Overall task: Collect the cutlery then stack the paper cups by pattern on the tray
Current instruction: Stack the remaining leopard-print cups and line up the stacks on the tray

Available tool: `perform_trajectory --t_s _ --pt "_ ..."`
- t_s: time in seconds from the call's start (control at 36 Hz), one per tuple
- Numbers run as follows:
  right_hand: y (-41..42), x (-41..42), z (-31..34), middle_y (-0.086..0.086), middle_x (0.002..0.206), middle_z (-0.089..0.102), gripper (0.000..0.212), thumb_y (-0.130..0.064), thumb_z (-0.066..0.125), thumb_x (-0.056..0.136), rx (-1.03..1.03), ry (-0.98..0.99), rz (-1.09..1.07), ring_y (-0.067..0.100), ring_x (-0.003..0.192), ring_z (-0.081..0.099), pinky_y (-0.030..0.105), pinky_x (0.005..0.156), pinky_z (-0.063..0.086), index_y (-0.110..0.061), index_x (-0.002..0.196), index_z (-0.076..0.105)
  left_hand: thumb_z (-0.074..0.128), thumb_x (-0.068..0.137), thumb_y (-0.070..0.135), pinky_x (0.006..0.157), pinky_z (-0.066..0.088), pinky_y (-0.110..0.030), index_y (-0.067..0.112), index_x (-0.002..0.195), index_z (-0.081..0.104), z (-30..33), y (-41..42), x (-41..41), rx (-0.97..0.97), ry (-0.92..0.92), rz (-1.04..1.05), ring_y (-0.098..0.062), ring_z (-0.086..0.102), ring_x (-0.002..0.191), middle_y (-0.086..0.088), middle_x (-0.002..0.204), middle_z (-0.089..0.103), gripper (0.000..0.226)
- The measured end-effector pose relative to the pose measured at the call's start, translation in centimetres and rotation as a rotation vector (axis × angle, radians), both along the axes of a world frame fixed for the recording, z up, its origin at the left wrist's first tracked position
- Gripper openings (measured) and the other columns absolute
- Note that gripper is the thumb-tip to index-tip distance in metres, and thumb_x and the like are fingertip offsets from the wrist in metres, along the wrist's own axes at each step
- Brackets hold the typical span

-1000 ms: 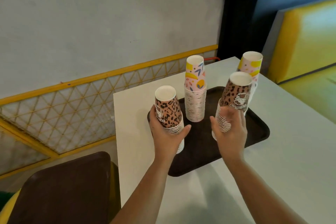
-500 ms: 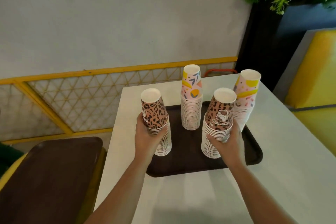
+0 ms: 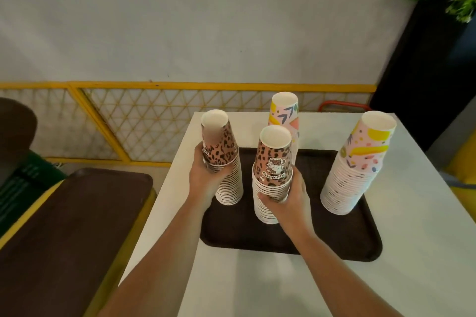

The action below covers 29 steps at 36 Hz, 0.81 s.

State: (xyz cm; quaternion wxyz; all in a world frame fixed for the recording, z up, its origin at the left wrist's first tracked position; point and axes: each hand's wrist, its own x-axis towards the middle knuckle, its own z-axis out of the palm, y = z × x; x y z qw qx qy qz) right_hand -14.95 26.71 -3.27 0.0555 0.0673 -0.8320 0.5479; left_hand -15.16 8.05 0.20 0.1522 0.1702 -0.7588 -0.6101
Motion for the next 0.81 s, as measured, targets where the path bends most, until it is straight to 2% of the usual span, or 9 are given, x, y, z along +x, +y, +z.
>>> perform_trajectory --t_s 0.08,0.19,0.33,0.47,0.56,0.61,0.67,0.72,0.81 --pt "-1.0 -0.5 0.0 -0.004 0.134 0.048 0.089 -0.026 0.083 0.062 -0.001 0.011 -0.003 0.008 0.118 0.049 0.013 0.083 0.04 -0.024 0.135 0.033 0.082 0.062 0.028 0.099 0.047 -0.045 0.03 0.134 0.039 0.1 -0.7 -1.2 -0.003 -0.005 -0.008 -0.02 0.056 0.116 0.018 0.111 0.058 0.085" --pt "-2.4 -0.9 0.2 -0.008 0.13 0.05 0.087 -0.028 0.083 0.062 -0.022 0.01 -0.002 0.005 0.115 0.049 0.015 0.084 0.042 -0.026 0.134 0.034 0.083 0.07 0.019 0.1 0.047 -0.049 0.029 0.135 0.039 0.0 -1.6 -2.9 -0.027 0.008 -0.011 -0.018 0.056 0.114 0.014 0.113 0.057 0.079" --pt "-3.8 -1.5 0.4 -0.018 0.12 0.046 0.082 -0.028 0.082 0.063 -0.03 0.045 -0.008 -0.001 0.11 0.047 0.002 0.08 0.037 -0.024 0.131 0.036 0.084 0.063 0.029 0.097 0.049 -0.045 0.036 0.128 0.041 0.1 -2.3 -4.5 -0.017 0.031 -0.025 -0.012 0.057 0.107 0.026 0.107 0.056 0.078" --pt "-5.0 -1.8 -0.1 -0.007 0.125 0.052 0.081 -0.028 0.083 0.064 -0.01 0.069 -0.032 0.008 0.114 0.051 0.004 0.081 0.038 -0.02 0.13 0.037 0.082 0.057 0.039 0.098 0.048 -0.041 0.033 0.133 0.04 -0.3 -2.5 -5.2 0.01 0.035 -0.056 -0.013 0.057 0.113 0.016 0.118 0.058 0.087" --pt "-4.9 -1.9 0.0 -0.004 0.131 0.049 0.084 -0.028 0.082 0.064 0.011 0.082 0.006 0.012 0.121 0.049 0.011 0.086 0.043 -0.02 0.133 0.034 0.079 0.072 0.019 0.104 0.044 -0.045 0.035 0.14 0.035 -0.1 -2.6 -4.6 0.116 0.037 -0.086 -0.016 0.051 0.124 0.007 0.136 0.052 0.083" --pt "-4.3 -1.7 0.4 -0.01 0.135 0.041 0.089 -0.029 0.081 0.065 0.013 0.105 0.04 0.009 0.127 0.042 0.017 0.095 0.043 -0.02 0.137 0.03 0.071 0.082 0.007 0.11 0.037 -0.049 0.036 0.144 0.026 0.6 -2.1 -3.5 0.182 0.035 -0.062 -0.016 0.042 0.132 0.005 0.145 0.043 0.082" --pt "-3.1 -1.2 0.9 -0.016 0.135 0.033 0.089 -0.034 0.079 0.069 0.021 0.148 0.053 0.0 0.129 0.034 0.007 0.099 0.033 -0.019 0.141 0.028 0.069 0.085 0.011 0.112 0.032 -0.047 0.033 0.145 0.025 1.2 -0.8 -1.7 0.118 0.088 0.062 -0.014 0.037 0.135 0.004 0.147 0.04 0.078" --pt "-1.5 -0.8 1.3 -0.015 0.134 0.035 0.081 -0.043 0.071 0.073 0.015 0.21 0.042 -0.008 0.127 0.031 -0.001 0.097 0.027 -0.02 0.139 0.032 0.068 0.083 0.019 0.109 0.035 -0.041 0.025 0.139 0.034 1.5 1.1 0.4 -0.01 0.224 0.21 -0.009 0.043 0.127 0.01 0.137 0.045 0.066" --pt "0.6 -0.6 1.7 -0.004 0.124 0.048 0.06 -0.04 0.066 0.08 0.048 0.354 -0.025 -0.006 0.118 0.041 0.005 0.097 0.032 -0.012 0.129 0.046 0.063 0.077 0.03 0.097 0.039 -0.027 0.017 0.122 0.043 1.5 4.4 2.7 -0.194 0.387 0.275 -0.012 0.049 0.113 0.011 0.12 0.049 0.05"
